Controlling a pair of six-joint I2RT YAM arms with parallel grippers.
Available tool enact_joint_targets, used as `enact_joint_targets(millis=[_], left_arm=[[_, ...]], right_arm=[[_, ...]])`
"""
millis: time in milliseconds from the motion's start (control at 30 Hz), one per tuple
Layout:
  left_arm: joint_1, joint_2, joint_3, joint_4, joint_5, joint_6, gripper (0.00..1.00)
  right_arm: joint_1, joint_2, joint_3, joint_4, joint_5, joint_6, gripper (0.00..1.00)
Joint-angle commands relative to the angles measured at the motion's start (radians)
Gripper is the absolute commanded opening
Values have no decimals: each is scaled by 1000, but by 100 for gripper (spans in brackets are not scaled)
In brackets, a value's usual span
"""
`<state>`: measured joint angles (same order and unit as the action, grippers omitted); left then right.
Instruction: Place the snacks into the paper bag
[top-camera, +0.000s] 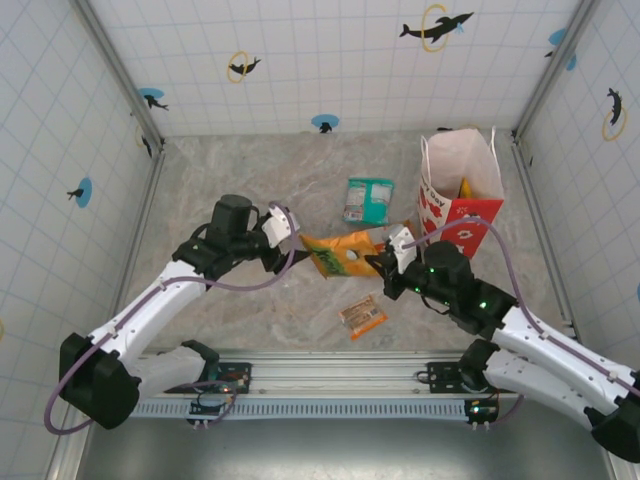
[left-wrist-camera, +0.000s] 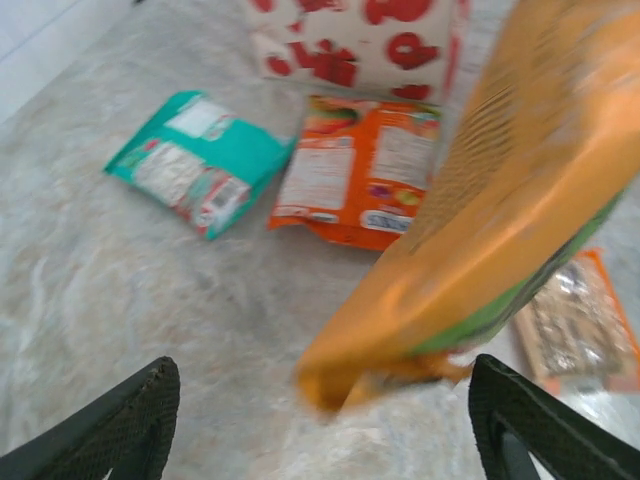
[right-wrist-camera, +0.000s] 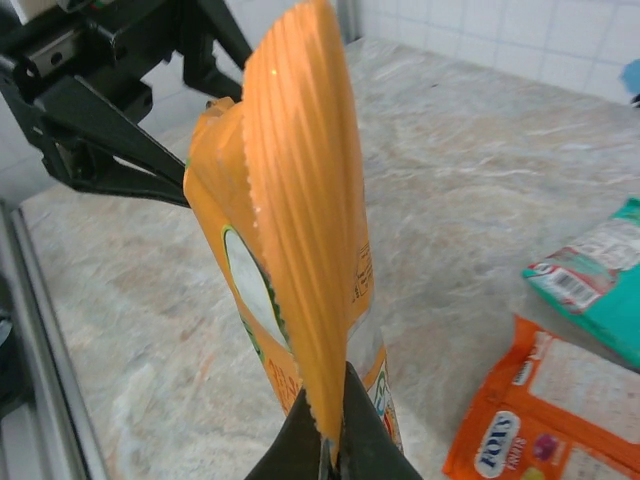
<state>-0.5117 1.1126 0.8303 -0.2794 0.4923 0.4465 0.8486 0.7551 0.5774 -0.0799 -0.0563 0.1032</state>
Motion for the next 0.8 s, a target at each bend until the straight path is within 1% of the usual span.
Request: enact_joint_targets(millis=[0,200,267,333,433,500,767], left_arm=[[-4,-10,-17,149,-166,-236,82],[-5,2,-37,277,-297,-436,89],[-4,11,-38,302,-340,-486,89],[-4,19,-40,318,-394,-519,90],[-4,36,-32,302,-455,-517,91],[-4,46,-21,292,-472,-519,91],[-5,68,-13,292,-450,-532,93]], right_arm=[[-18,-36,32,35,65,29,1],[-28,-46,108,32,108,18,0],[-30,-41,140,31,125,13,0],[-35,-31,175,36,141,9,1],[-50,-12,241,55,157,-12,0],[-64,4,289,70,183,-20,0],[-131,55,425,192,235,-79,0]])
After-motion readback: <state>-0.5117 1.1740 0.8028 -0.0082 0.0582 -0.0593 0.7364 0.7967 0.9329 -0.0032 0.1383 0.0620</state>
